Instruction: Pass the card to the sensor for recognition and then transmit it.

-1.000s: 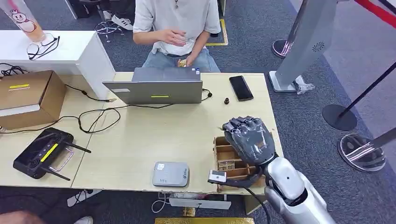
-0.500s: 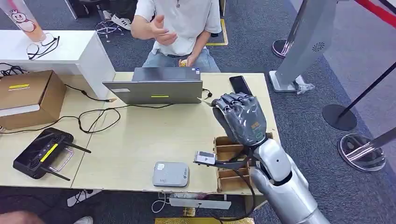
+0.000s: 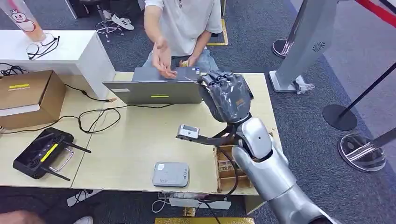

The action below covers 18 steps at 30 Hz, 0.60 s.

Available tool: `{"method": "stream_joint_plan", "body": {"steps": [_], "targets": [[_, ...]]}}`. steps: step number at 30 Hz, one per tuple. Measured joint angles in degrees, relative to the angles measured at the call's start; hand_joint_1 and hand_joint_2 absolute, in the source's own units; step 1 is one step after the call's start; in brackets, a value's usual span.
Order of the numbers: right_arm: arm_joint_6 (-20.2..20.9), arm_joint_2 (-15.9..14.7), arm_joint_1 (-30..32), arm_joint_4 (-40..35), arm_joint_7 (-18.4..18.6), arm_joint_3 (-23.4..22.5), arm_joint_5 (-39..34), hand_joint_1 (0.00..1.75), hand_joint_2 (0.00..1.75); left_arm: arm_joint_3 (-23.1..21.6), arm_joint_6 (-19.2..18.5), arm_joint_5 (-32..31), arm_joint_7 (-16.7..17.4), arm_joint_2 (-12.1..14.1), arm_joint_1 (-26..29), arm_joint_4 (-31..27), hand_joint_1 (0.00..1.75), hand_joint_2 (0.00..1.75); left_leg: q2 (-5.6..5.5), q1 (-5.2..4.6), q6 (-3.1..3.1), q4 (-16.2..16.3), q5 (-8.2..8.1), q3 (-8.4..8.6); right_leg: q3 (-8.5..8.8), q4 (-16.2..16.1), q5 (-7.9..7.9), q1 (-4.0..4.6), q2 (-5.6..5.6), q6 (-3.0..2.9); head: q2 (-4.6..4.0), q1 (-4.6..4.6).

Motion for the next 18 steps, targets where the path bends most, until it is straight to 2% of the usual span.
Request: {"method": "stream_joint_plan", "body": {"steps": [10,18], "targets": [[0.72,4.53,-4.75,8.73,0.55,0.74,0.17,1.75,1.75,-0.77,-0.02,-0.81,1.05,-0.31,-0.65,0.00,0.00,0.00,0.00,0.00,0.00,0.00,0.00,0.00,0.00,0.00,0.00,0.00,0.00,0.00,0.00,0.00],[1.29,6.78,-5.83,13.73,0.29,2.05,0.76,1.75,1.75,-1.42,-0.13,-1.14,1.44,-0.46,-0.90,0.00,0.00,0.00,0.00,0.00,0.00,0.00,0.00,0.00,-0.01,0.00,0.00,0.00,0.01,0.00,0.00,0.00]]}}
